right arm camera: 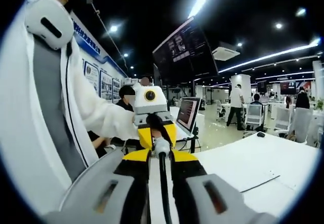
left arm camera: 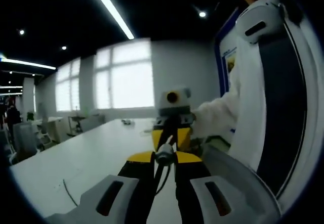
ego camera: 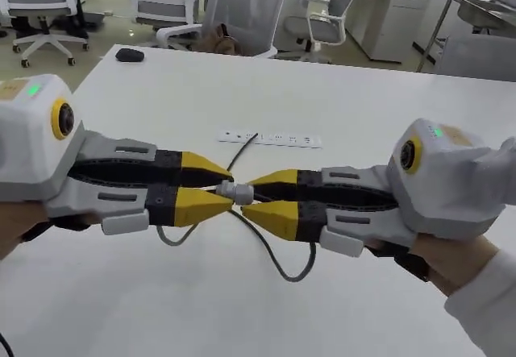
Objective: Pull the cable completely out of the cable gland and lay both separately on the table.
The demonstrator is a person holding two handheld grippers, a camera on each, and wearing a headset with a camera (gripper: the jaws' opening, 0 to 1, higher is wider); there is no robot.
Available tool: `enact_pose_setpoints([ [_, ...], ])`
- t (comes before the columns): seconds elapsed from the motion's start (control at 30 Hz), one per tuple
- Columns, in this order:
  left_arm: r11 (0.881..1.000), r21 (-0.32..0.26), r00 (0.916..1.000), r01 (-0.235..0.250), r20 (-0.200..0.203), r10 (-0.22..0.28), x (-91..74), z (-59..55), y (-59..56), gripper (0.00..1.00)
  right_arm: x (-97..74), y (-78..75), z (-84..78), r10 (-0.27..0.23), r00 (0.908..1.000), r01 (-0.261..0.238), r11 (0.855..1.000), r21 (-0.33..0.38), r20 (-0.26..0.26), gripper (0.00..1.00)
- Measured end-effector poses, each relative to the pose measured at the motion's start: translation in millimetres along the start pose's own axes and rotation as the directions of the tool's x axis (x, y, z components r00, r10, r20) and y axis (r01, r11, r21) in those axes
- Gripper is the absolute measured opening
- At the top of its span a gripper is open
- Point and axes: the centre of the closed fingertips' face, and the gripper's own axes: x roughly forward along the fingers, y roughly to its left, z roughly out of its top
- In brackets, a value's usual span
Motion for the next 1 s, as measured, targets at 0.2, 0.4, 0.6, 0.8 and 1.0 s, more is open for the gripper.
enact_pose_setpoints([
  [0.2,1.0,0.029,0.9995,-0.009,0.029,0.008,2.5,5.8,-0.7,0.15,2.0,0.0,1.4,0.031,0.9992,-0.031,1.0,0.002,-0.025,0.12],
  [0.4,0.999,0.028,0.9997,-0.015,0.021,0.014,1.9,4.6,-0.1,0.15,1.6,1.1,0.6,0.034,0.9989,-0.034,0.999,-0.003,-0.034,0.11],
  [0.6,0.997,0.06,0.9983,-0.042,0.041,0.04,0.4,7.8,2.6,0.16,1.3,-0.7,4.7,0.03,0.9988,-0.03,1.0,0.0,-0.038,0.1],
  [0.8,0.998,0.032,0.9976,-0.049,0.05,0.047,-1.2,10.1,5.5,0.18,1.5,-1.6,9.7,0.049,0.9982,-0.049,0.999,-0.017,-0.035,0.09],
  [1.0,0.999,0.018,0.9975,-0.028,0.065,0.027,-2.7,11.8,3.1,0.17,2.5,-0.9,13.3,0.064,0.9979,-0.064,0.998,0.013,-0.007,0.09],
])
